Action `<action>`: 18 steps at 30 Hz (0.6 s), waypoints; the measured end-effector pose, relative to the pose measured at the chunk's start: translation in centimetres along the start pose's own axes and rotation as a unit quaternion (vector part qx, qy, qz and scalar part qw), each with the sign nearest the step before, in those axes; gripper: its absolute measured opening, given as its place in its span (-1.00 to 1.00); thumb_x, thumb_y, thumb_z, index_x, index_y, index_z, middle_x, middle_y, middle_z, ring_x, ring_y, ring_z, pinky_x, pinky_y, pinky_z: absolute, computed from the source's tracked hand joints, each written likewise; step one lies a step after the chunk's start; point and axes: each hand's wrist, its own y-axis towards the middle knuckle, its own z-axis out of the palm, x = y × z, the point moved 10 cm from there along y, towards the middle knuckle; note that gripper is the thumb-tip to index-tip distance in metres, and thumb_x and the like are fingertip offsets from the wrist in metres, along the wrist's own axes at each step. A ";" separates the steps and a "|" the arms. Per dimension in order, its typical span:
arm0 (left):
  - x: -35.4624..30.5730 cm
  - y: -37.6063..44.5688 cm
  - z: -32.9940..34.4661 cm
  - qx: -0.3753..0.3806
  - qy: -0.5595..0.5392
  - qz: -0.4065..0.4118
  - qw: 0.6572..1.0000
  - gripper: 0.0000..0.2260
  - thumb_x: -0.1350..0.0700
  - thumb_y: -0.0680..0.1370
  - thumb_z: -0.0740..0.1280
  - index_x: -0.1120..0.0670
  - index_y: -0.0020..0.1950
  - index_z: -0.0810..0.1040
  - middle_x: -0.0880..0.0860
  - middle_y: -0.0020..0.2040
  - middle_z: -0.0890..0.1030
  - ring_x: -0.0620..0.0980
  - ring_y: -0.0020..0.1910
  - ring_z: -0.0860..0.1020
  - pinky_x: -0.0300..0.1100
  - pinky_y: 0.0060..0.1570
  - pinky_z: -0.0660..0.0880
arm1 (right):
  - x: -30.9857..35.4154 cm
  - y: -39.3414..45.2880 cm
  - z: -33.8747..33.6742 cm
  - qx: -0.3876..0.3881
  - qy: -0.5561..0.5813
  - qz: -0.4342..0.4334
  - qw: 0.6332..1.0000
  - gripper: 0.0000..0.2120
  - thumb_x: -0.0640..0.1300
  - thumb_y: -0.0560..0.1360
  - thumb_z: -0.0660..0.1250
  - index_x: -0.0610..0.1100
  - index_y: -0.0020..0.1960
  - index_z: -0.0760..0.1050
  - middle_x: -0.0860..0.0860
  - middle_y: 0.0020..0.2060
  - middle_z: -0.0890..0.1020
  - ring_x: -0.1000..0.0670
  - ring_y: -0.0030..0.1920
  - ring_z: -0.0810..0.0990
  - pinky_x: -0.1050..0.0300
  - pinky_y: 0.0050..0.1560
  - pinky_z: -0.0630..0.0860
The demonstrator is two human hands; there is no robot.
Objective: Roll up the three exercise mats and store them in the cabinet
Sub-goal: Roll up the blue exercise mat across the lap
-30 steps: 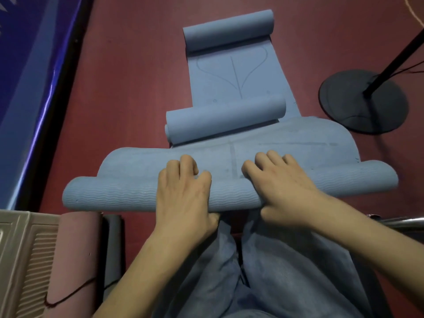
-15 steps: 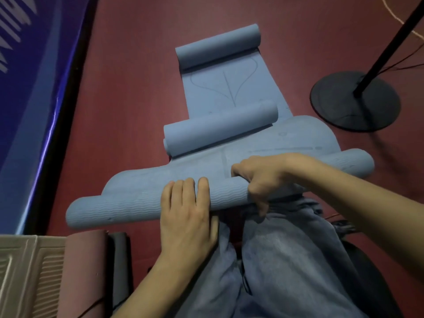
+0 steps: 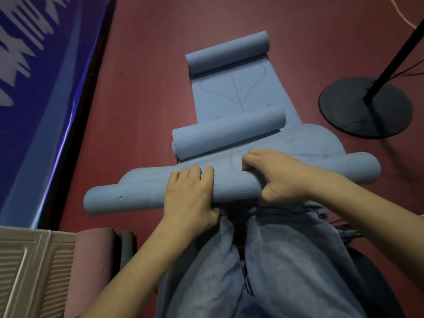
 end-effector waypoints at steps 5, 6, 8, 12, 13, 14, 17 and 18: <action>0.7 3.4 0.5 0.138 -0.030 0.018 0.990 -0.33 -0.40 0.21 0.54 -0.03 0.08 0.39 -0.01 0.04 0.62 0.12 0.03 0.59 -0.07 -0.14 0.30 | 1.7 -0.3 0.0 -0.001 -0.162 0.019 0.987 -0.54 0.11 0.32 0.46 -0.02 0.10 0.35 0.02 0.08 0.47 -0.10 0.12 0.47 -0.01 0.09 0.40; 0.8 3.8 0.5 0.149 -0.037 0.020 0.988 -0.34 -0.39 0.21 0.55 -0.04 0.07 0.40 -0.01 0.03 0.63 0.11 -0.01 0.59 -0.08 -0.17 0.32 | 1.8 -0.2 0.4 -0.002 -0.177 0.029 0.984 -0.49 0.14 0.34 0.48 -0.02 0.13 0.34 0.00 0.10 0.46 -0.10 0.14 0.47 -0.03 0.12 0.38; 1.2 4.3 0.5 0.164 -0.047 0.019 0.985 -0.35 -0.39 0.20 0.55 -0.07 0.07 0.42 -0.02 0.00 0.63 0.07 -0.14 0.51 -0.09 -0.20 0.34 | 1.5 0.2 0.8 -0.017 -0.174 0.048 0.983 -0.46 0.14 0.37 0.50 -0.04 0.19 0.33 -0.01 0.12 0.45 -0.11 0.18 0.45 -0.04 0.12 0.34; 1.3 4.4 0.3 0.148 -0.038 0.014 0.988 -0.35 -0.41 0.25 0.51 -0.07 0.14 0.43 -0.08 0.00 0.62 0.06 -0.06 0.57 -0.10 -0.18 0.33 | 1.0 1.3 0.8 -0.045 -0.174 0.080 0.981 -0.56 -0.09 0.43 0.43 -0.06 0.23 0.35 -0.04 0.18 0.44 -0.13 0.24 0.38 -0.01 0.08 0.25; 1.3 4.2 0.3 0.133 -0.035 0.015 0.990 -0.39 -0.39 0.27 0.50 -0.07 0.12 0.41 -0.08 0.00 0.61 0.07 -0.01 0.59 -0.09 -0.17 0.31 | 0.9 1.5 1.0 -0.041 -0.177 0.084 0.980 -0.57 -0.12 0.44 0.42 -0.07 0.24 0.35 -0.05 0.20 0.44 -0.13 0.26 0.38 -0.01 0.10 0.27; 1.3 4.0 0.2 0.116 -0.035 0.011 0.993 -0.44 -0.35 0.30 0.48 -0.06 0.09 0.39 -0.08 0.00 0.60 0.08 0.01 0.60 -0.08 -0.15 0.28 | 0.9 1.7 1.1 -0.033 -0.178 0.081 0.980 -0.58 -0.12 0.44 0.41 -0.08 0.25 0.36 -0.06 0.20 0.43 -0.14 0.26 0.38 -0.02 0.10 0.28; 1.1 2.9 0.1 0.060 -0.025 -0.016 0.998 -0.55 -0.21 0.32 0.44 -0.03 0.03 0.35 -0.02 0.01 0.54 0.11 0.06 0.49 -0.04 -0.09 0.28 | 0.7 2.4 1.1 -0.002 -0.160 0.055 0.986 -0.62 -0.11 0.44 0.40 -0.08 0.21 0.38 -0.06 0.15 0.44 -0.14 0.23 0.42 -0.05 0.05 0.28; 1.0 2.6 0.2 0.039 -0.017 -0.022 0.999 -0.54 -0.17 0.29 0.45 0.00 0.02 0.37 0.01 0.01 0.50 0.14 0.05 0.44 -0.03 -0.09 0.30 | 0.6 2.6 1.2 0.016 -0.149 0.050 0.987 -0.62 -0.10 0.43 0.41 -0.08 0.19 0.38 -0.06 0.14 0.44 -0.14 0.22 0.43 -0.06 0.07 0.31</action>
